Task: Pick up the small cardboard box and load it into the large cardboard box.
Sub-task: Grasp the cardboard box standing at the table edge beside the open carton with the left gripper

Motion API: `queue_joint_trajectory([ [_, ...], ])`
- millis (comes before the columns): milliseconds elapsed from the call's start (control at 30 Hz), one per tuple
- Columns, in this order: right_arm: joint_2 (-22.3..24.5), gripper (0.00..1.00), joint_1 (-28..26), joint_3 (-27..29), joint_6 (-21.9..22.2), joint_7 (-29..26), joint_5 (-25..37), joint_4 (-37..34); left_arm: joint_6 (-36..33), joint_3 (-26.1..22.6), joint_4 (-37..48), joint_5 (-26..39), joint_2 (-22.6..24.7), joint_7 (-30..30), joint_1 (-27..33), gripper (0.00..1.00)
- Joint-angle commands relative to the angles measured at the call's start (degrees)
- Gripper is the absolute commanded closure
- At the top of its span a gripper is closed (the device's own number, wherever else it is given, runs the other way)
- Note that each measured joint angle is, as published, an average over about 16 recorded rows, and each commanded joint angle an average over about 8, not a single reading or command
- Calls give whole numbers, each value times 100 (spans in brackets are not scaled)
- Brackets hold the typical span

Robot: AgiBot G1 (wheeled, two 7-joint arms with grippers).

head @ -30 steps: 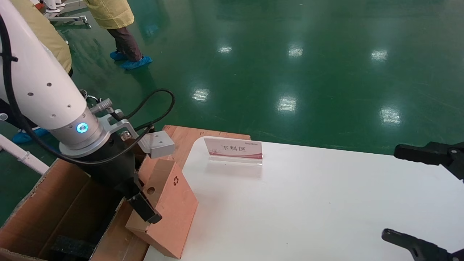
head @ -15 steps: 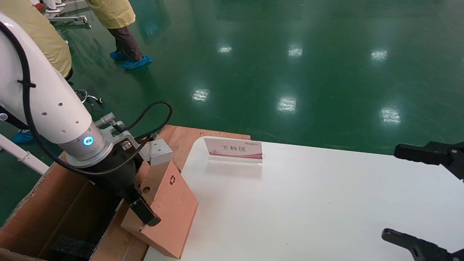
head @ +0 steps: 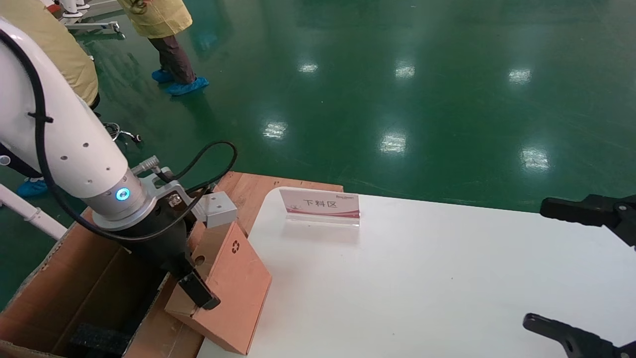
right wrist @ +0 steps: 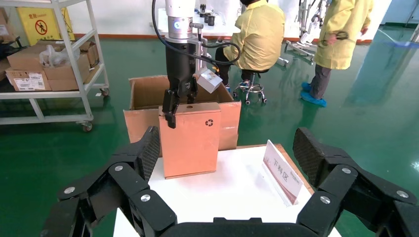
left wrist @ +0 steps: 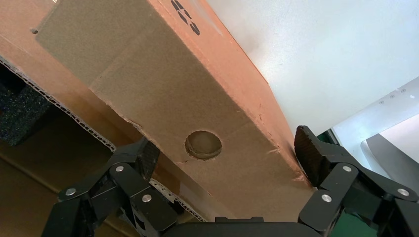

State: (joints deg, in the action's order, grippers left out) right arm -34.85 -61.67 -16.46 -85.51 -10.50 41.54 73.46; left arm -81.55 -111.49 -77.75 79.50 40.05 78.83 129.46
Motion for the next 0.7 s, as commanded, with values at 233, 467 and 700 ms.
queue_joint_trajectory([
  [233, 0, 100, 0, 0, 0, 0, 0, 0, -17, 11, 1, -9, 0, 4, 11, 100],
  [467, 0, 100, 0, 0, 0, 0, 0, 0, -26, 16, 1, -13, 0, 7, 15, 100],
  [700, 0, 100, 0, 0, 0, 0, 0, 0, -30, 18, 1, -14, 0, 9, 18, 100],
])
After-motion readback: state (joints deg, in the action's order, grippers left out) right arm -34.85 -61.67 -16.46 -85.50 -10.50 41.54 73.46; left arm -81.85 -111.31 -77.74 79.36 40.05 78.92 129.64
